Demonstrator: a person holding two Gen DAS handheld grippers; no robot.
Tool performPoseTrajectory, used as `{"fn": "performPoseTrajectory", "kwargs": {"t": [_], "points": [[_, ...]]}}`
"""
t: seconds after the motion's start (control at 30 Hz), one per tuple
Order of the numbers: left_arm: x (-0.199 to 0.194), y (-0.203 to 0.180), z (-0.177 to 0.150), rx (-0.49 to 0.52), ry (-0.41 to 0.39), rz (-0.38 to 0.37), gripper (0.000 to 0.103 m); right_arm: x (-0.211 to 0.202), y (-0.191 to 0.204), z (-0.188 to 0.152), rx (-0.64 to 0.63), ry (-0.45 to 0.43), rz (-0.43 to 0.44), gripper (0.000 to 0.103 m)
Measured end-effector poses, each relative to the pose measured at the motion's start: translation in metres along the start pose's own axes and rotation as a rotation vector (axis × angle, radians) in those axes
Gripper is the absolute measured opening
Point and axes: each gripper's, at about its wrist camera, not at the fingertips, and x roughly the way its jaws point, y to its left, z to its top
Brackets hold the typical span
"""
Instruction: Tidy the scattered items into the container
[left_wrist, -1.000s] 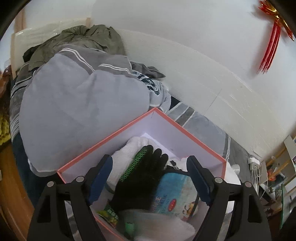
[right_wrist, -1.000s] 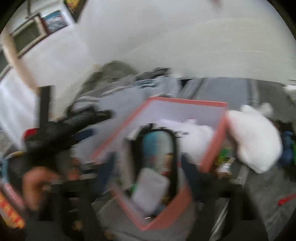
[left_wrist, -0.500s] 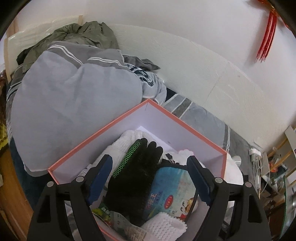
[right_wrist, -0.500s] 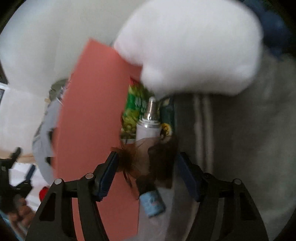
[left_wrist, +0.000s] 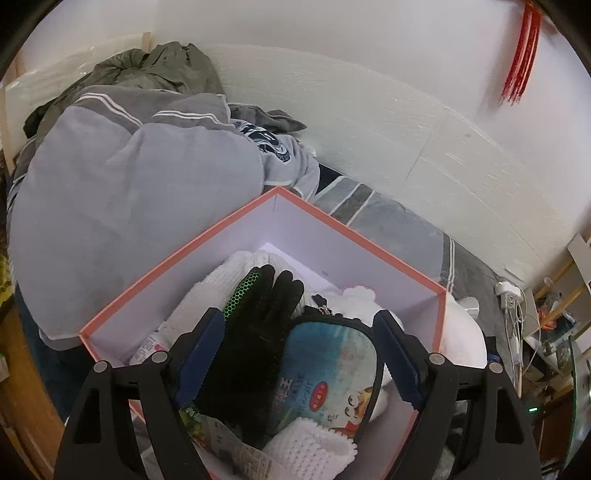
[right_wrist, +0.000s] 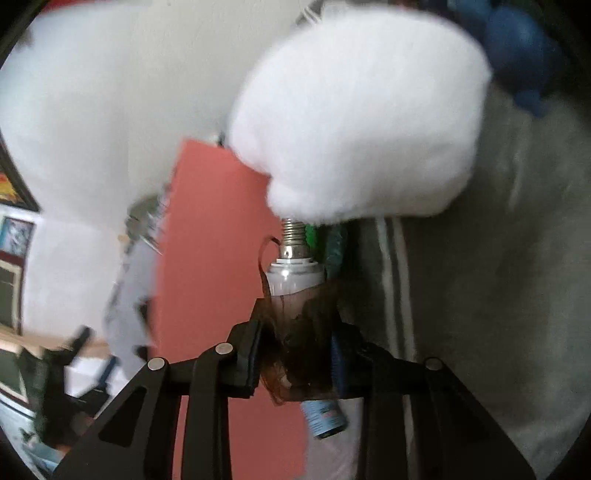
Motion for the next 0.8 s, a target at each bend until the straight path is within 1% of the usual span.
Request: {"fn": "performPoseTrajectory", "kwargs": {"t": [0.03,0.07,0.1,0.17,0.27,0.3,0.37,0.43,0.47,0.5,0.53,0.57,0.6,0.63,0.67,0.7,0.73,0.8], "points": [[0.000,0.001,0.000,-0.001,-0.001,0.000,0.082,-0.009,0.004,0.002,-0.002,-0.019,0.015,0.027],[-0.001,0.002,0.000,-0.004,-0.002,0.000,0.082,-0.022,0.011,0.004,-0.008,-0.050,0.033,0.024],[-0.002,0.005,0.001,-0.010,-0.003,0.002,0.082,-0.032,0.018,0.005,-0.016,-0.075,0.051,0.016],[-0.002,0.010,0.002,-0.021,-0.005,0.005,0.082,-0.058,0.037,0.008,-0.041,-0.132,0.111,0.016],[-0.001,0.019,0.004,-0.027,-0.004,0.015,0.082,-0.095,0.079,0.003,-0.133,-0.205,0.176,0.016],[-0.002,0.025,0.005,-0.037,-0.007,0.019,0.082,-0.102,0.092,0.000,-0.160,-0.217,0.198,0.016],[-0.002,0.034,0.008,-0.056,-0.009,0.025,0.082,-0.117,0.126,-0.025,-0.233,-0.227,0.253,0.016],[-0.004,0.043,0.011,-0.083,-0.013,0.025,0.082,-0.107,0.158,-0.038,-0.306,-0.210,0.308,0.016],[-0.005,0.047,0.012,-0.100,-0.016,0.027,0.082,-0.089,0.182,-0.035,-0.348,-0.190,0.337,0.016],[-0.005,0.050,0.012,-0.114,-0.017,0.028,0.082,-0.084,0.187,-0.048,-0.384,-0.167,0.352,0.016],[-0.005,0.053,0.013,-0.124,-0.015,0.026,0.082,-0.067,0.204,-0.062,-0.451,-0.118,0.360,0.018],[-0.005,0.054,0.013,-0.127,-0.012,0.024,0.082,-0.041,0.211,-0.066,-0.507,-0.077,0.333,0.021],[-0.004,0.055,0.013,-0.127,-0.009,0.022,0.082,-0.022,0.218,-0.077,-0.557,-0.038,0.263,0.030],[-0.004,0.054,0.013,-0.127,-0.006,0.022,0.082,-0.005,0.222,-0.085,-0.590,-0.007,0.194,0.063],[-0.004,0.054,0.012,-0.125,-0.005,0.020,0.082,0.010,0.222,-0.093,-0.615,0.023,0.136,0.081],[-0.005,0.054,0.012,-0.124,-0.004,0.016,0.082,0.014,0.221,-0.096,-0.625,0.018,0.131,0.090],[-0.005,0.053,0.012,-0.123,-0.005,0.013,0.082,0.015,0.220,-0.096,-0.631,0.002,0.138,0.090],[-0.006,0.051,0.013,-0.115,-0.010,0.010,0.082,0.009,0.212,-0.080,-0.592,-0.031,0.145,0.090]]}}
